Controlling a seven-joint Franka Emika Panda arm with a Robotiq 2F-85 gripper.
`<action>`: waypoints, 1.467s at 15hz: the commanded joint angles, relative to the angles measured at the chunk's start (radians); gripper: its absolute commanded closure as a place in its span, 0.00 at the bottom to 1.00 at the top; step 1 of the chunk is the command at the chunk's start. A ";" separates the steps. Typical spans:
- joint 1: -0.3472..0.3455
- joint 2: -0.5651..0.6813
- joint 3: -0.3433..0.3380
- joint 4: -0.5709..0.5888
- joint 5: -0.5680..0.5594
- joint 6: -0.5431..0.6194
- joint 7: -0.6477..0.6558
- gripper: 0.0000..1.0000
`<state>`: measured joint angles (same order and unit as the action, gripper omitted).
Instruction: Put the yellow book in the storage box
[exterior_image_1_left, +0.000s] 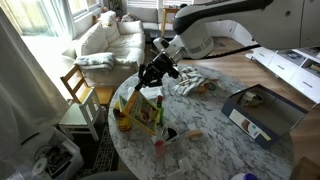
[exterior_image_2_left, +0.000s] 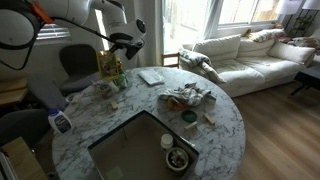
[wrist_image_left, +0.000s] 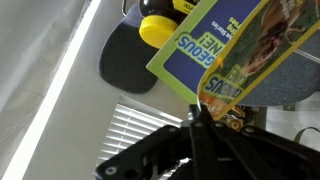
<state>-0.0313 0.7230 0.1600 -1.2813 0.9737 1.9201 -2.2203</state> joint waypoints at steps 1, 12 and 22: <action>-0.015 0.048 0.026 0.041 0.041 0.017 -0.051 1.00; -0.018 0.108 0.039 0.083 0.134 0.002 -0.122 1.00; -0.062 0.136 0.040 0.083 0.170 -0.011 -0.255 1.00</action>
<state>-0.0741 0.8278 0.1908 -1.2240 1.1090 1.9297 -2.4111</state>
